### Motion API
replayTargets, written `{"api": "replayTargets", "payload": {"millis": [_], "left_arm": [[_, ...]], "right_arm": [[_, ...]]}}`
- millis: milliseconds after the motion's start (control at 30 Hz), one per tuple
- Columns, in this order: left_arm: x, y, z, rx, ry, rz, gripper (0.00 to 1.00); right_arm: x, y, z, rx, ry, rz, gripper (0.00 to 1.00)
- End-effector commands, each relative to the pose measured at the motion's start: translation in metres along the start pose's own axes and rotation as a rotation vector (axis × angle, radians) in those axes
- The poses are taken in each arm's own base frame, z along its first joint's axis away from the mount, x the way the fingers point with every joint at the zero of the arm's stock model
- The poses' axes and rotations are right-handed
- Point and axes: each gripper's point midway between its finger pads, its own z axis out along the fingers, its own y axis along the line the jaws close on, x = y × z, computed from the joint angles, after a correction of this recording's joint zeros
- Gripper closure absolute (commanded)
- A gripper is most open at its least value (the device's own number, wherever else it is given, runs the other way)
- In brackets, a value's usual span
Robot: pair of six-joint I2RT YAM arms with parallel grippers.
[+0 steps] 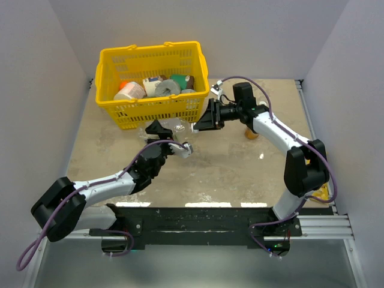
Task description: Screw on the bottle caps
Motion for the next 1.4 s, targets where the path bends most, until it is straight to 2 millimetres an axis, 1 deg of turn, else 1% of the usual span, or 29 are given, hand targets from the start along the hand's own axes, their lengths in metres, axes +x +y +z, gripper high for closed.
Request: {"api": "replayTargets", "payload": {"millis": [0, 33, 67, 100, 133, 167, 200, 233, 267, 300, 333, 367, 400, 433, 467, 500, 533, 567, 600, 633, 667, 700, 733, 767, 833, 900, 967, 1133, 1367], "left_arm": [[-0.037, 0.052, 0.000, -0.163, -0.139, -0.181, 1.00], [-0.034, 0.050, 0.003, -0.137, -0.120, -0.201, 1.00], [-0.026, 0.049, 0.008, -0.100, -0.079, -0.215, 1.00], [-0.022, 0.044, 0.011, -0.079, -0.058, -0.267, 1.00], [-0.019, 0.041, 0.013, -0.055, -0.047, -0.282, 1.00], [-0.013, 0.027, 0.015, 0.014, -0.014, -0.266, 1.00], [-0.013, 0.021, 0.017, 0.042, -0.013, -0.302, 1.00], [-0.011, 0.014, 0.017, 0.073, -0.007, -0.311, 1.00], [-0.013, 0.001, 0.017, 0.132, -0.009, -0.307, 1.00], [-0.014, -0.005, 0.016, 0.153, -0.010, -0.345, 1.00], [-0.015, -0.010, 0.016, 0.178, -0.012, -0.364, 1.00], [-0.022, -0.023, 0.015, 0.255, -0.037, -0.375, 1.00], [-0.027, -0.031, 0.013, 0.299, -0.046, -0.415, 1.00], [-0.031, -0.035, 0.012, 0.336, -0.059, -0.434, 1.00], [-0.038, -0.048, 0.007, 0.407, -0.089, -0.452, 1.00], [-0.042, -0.053, 0.005, 0.441, -0.105, -0.475, 1.00], [-0.045, -0.056, 0.002, 0.465, -0.121, -0.481, 1.00], [-0.051, -0.060, -0.002, 0.501, -0.153, -0.491, 1.00], [-0.059, -0.062, -0.005, 0.529, -0.189, -0.514, 1.00], [-0.059, -0.063, -0.007, 0.549, -0.209, -0.534, 1.00], [-0.072, -0.063, -0.016, 0.601, -0.299, -0.559, 1.00], [-0.077, -0.063, -0.021, 0.628, -0.336, -0.574, 1.00], [-0.078, -0.068, -0.027, 0.652, -0.362, -0.582, 1.00], [-0.088, -0.064, -0.036, 0.668, -0.429, -0.593, 1.00], [-0.094, -0.065, -0.044, 0.689, -0.471, -0.606, 1.00], [-0.101, -0.061, -0.048, 0.701, -0.502, -0.620, 1.00], [-0.105, -0.056, -0.048, 0.701, -0.524, -0.619, 1.00], [-0.109, -0.048, -0.047, 0.675, -0.556, -0.589, 1.00], [-0.108, -0.044, -0.044, 0.653, -0.567, -0.540, 1.00]], "right_arm": [[-0.009, 0.003, 0.004, -0.074, -0.012, 0.000, 0.59], [-0.017, 0.008, -0.002, -0.079, -0.029, -0.013, 0.47], [-0.024, 0.017, -0.012, -0.084, -0.055, -0.059, 0.42], [-0.031, 0.016, -0.025, -0.071, -0.072, -0.063, 0.37], [-0.043, 0.028, -0.037, -0.080, -0.096, -0.112, 0.30], [-0.047, 0.034, -0.047, -0.081, -0.105, -0.164, 0.25], [-0.047, 0.032, -0.062, -0.063, -0.102, -0.134, 0.04], [-0.052, 0.036, -0.071, -0.050, -0.115, -0.204, 0.01], [-0.051, 0.040, -0.081, -0.037, -0.120, -0.229, 0.01], [-0.042, 0.033, -0.091, -0.003, -0.105, -0.194, 0.01], [-0.038, 0.028, -0.097, 0.029, -0.095, -0.293, 0.01], [-0.031, 0.025, -0.101, 0.059, -0.078, -0.327, 0.01], [-0.016, 0.027, -0.109, 0.083, -0.043, -0.330, 0.01], [-0.013, 0.030, -0.116, 0.087, -0.026, -0.514, 0.01], [-0.009, 0.035, -0.121, 0.099, -0.019, -0.596, 0.01], [-0.012, 0.053, -0.130, 0.135, -0.062, -0.743, 0.01], [-0.011, 0.049, -0.131, 0.171, -0.077, -0.836, 0.01], [-0.015, 0.052, -0.134, 0.204, -0.103, -0.936, 0.03], [-0.012, 0.067, -0.141, 0.266, -0.123, -1.094, 0.08], [-0.007, 0.059, -0.138, 0.300, -0.093, -1.226, 0.11], [-0.003, 0.063, -0.138, 0.327, -0.093, -1.311, 0.14], [-0.001, 0.068, -0.135, 0.354, -0.097, -1.406, 0.20], [0.011, 0.070, -0.139, 0.355, -0.092, -1.520, 0.22], [0.017, 0.071, -0.138, 0.347, -0.083, -1.581, 0.24], [0.037, 0.069, -0.132, 0.310, -0.019, -1.718, 0.27], [0.050, 0.067, -0.126, 0.275, 0.038, -1.758, 0.30], [0.053, 0.067, -0.122, 0.246, 0.061, -1.784, 0.32], [0.048, 0.080, -0.108, 0.178, 0.069, -1.770, 0.41], [0.057, 0.083, -0.092, 0.095, 0.134, -1.800, 0.38]]}}
